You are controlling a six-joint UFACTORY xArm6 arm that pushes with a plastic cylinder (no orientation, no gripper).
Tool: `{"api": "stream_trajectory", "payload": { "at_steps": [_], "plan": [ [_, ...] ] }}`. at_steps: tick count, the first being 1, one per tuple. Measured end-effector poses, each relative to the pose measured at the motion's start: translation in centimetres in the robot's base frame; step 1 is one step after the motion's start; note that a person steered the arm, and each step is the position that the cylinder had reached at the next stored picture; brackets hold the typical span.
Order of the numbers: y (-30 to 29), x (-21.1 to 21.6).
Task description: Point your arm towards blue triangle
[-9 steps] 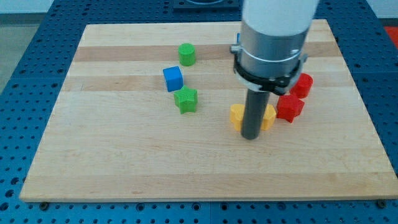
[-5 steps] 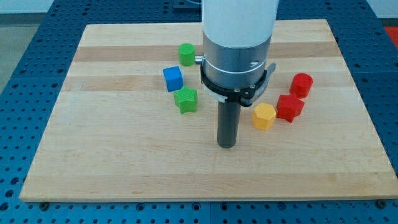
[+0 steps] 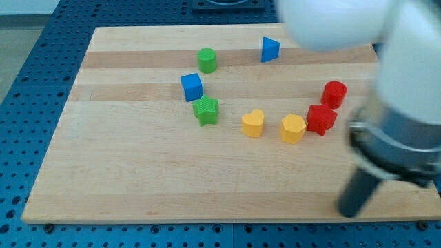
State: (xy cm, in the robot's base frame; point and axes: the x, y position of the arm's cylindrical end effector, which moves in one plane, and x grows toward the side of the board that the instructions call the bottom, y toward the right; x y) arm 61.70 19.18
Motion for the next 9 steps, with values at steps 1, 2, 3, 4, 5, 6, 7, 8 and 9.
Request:
{"api": "stream_trajectory", "payload": {
  "at_steps": [1, 2, 3, 4, 5, 6, 7, 8, 9],
  "plan": [
    [8.5, -0.2],
    [15.3, -2.6],
    [15.2, -3.1],
    [15.3, -3.2],
    [14.4, -8.1],
    [14.2, -18.2],
    [9.1, -15.8],
    [6.6, -15.1],
    [10.1, -14.4]
  ]
}}
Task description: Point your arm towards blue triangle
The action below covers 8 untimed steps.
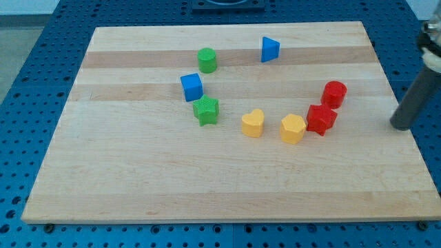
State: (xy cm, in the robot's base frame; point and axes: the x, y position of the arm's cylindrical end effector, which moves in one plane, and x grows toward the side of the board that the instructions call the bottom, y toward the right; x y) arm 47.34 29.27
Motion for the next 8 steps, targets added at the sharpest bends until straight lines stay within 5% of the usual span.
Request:
{"api": "stream_trajectory", "payload": {
  "at_steps": [5, 6, 7, 8],
  "plan": [
    [5.2, -0.3],
    [0.5, -5.1],
    [1.4, -15.2],
    [-6.6, -21.5]
  ]
}}
